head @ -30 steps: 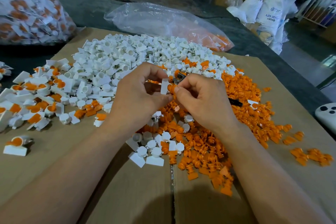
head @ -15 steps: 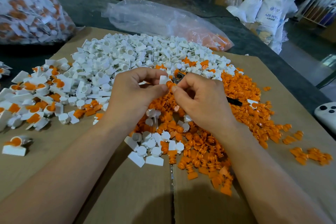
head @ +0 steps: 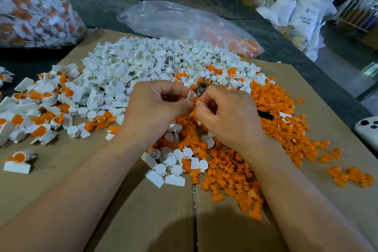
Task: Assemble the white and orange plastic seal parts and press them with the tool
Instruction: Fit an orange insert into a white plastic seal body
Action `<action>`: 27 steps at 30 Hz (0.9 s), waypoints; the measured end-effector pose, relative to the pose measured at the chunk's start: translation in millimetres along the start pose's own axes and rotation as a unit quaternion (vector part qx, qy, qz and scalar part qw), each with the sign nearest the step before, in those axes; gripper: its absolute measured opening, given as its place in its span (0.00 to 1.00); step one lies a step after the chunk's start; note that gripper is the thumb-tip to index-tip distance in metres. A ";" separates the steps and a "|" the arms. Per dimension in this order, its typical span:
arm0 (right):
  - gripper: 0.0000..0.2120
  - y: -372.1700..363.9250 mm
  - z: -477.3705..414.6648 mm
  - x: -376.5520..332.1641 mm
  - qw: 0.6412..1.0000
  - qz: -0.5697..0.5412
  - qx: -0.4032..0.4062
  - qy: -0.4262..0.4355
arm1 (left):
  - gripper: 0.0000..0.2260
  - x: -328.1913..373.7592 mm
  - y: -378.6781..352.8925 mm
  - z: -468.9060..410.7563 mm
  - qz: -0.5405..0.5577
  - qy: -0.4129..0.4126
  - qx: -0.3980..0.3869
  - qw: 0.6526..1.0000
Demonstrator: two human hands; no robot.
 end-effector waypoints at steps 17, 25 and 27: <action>0.08 -4.0 1.0 2.0 0.994 -0.108 -0.018 -0.025 | 0.08 -0.9 1.2 0.6 0.002 -0.004 0.012 1.000; 0.06 -0.9 -0.2 0.7 0.984 -0.174 -0.006 -0.026 | 0.06 -10.8 1.7 -0.7 0.130 0.118 0.010 0.984; 0.13 0.6 -1.0 -1.0 0.984 -0.176 -0.004 -0.006 | 0.04 -12.6 2.4 -1.0 0.148 0.140 0.007 0.979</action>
Point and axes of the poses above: each hand's wrist, its own z-axis away from the middle knuckle, its own y-axis out of the back of the hand, x = y × z, the point moved 6 cm from there along -z, towards the middle knuckle, and after that the axes turned 3 degrees about x, right-handed, at the moved point
